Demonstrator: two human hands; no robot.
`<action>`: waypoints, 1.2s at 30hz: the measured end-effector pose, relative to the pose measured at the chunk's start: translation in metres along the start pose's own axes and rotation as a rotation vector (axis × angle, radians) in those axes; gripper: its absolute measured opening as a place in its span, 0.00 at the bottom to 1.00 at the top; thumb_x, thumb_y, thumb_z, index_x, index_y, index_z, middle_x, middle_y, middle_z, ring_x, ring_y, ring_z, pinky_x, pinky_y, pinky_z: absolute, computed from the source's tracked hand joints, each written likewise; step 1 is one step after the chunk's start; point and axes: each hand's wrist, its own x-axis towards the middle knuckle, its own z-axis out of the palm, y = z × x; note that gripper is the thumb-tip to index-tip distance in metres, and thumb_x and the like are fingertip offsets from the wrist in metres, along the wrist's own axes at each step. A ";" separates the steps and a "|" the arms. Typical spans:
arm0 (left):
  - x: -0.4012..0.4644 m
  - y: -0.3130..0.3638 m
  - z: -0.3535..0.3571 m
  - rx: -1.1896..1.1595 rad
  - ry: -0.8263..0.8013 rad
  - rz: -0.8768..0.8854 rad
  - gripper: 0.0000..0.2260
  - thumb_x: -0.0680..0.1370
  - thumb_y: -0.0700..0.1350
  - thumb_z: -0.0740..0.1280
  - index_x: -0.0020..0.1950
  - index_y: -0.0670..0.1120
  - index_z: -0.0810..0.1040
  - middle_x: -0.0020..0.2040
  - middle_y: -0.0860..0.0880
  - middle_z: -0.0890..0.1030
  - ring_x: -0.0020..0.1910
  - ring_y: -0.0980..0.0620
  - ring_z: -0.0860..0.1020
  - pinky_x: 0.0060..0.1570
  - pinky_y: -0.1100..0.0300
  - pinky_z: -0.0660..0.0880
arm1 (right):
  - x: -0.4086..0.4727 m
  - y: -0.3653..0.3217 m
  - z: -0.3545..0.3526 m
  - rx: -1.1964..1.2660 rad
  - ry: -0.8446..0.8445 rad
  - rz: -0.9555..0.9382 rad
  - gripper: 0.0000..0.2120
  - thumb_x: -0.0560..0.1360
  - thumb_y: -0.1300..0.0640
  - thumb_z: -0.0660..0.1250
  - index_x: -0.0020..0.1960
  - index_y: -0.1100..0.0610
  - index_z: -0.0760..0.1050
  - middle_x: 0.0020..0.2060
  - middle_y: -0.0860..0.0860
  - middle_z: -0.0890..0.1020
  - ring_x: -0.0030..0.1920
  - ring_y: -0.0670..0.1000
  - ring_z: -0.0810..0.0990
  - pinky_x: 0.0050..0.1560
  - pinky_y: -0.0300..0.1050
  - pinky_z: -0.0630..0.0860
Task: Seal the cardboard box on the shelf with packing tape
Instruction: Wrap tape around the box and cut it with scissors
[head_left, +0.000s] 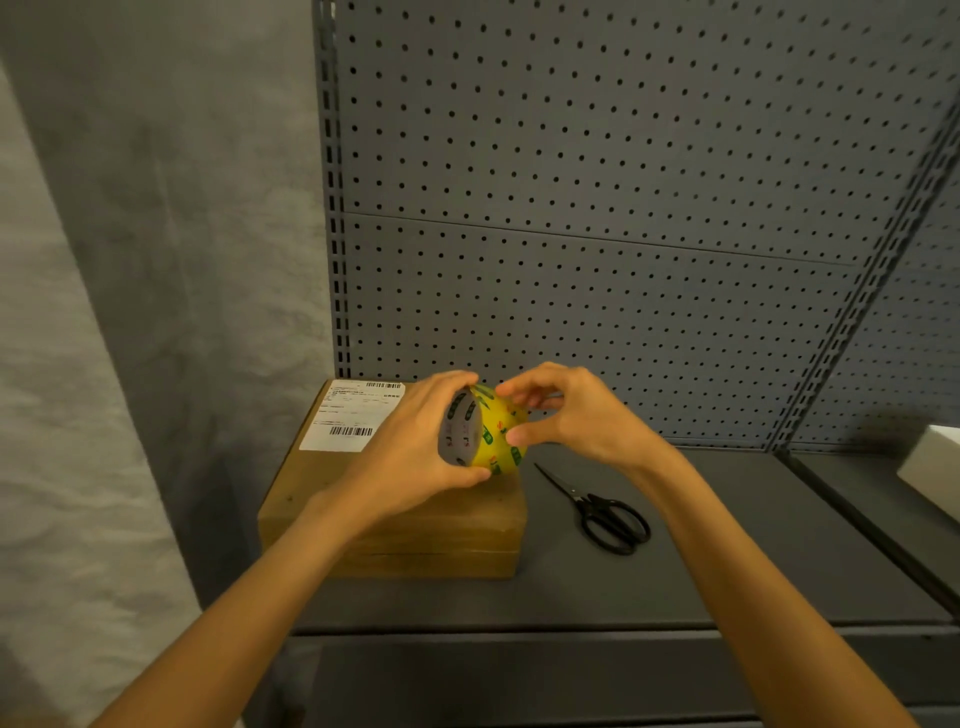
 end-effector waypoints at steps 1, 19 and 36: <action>-0.001 0.000 -0.001 0.002 0.000 0.000 0.41 0.65 0.54 0.77 0.73 0.54 0.60 0.70 0.56 0.64 0.64 0.65 0.60 0.63 0.64 0.61 | 0.001 0.000 0.001 0.005 -0.001 -0.006 0.20 0.64 0.61 0.78 0.53 0.49 0.79 0.47 0.47 0.78 0.51 0.47 0.76 0.57 0.45 0.74; -0.002 0.001 0.000 0.180 -0.051 0.141 0.42 0.68 0.52 0.76 0.75 0.56 0.55 0.72 0.63 0.57 0.69 0.71 0.49 0.62 0.77 0.50 | 0.007 0.009 0.004 -0.003 -0.042 -0.001 0.33 0.64 0.59 0.78 0.67 0.54 0.72 0.60 0.46 0.74 0.63 0.46 0.71 0.65 0.42 0.69; 0.004 -0.004 0.005 0.079 -0.039 0.054 0.42 0.66 0.56 0.76 0.74 0.57 0.57 0.73 0.58 0.61 0.66 0.67 0.58 0.62 0.67 0.61 | -0.001 0.013 0.015 -0.156 0.190 -0.141 0.16 0.67 0.55 0.76 0.54 0.53 0.80 0.50 0.47 0.80 0.51 0.47 0.76 0.54 0.42 0.74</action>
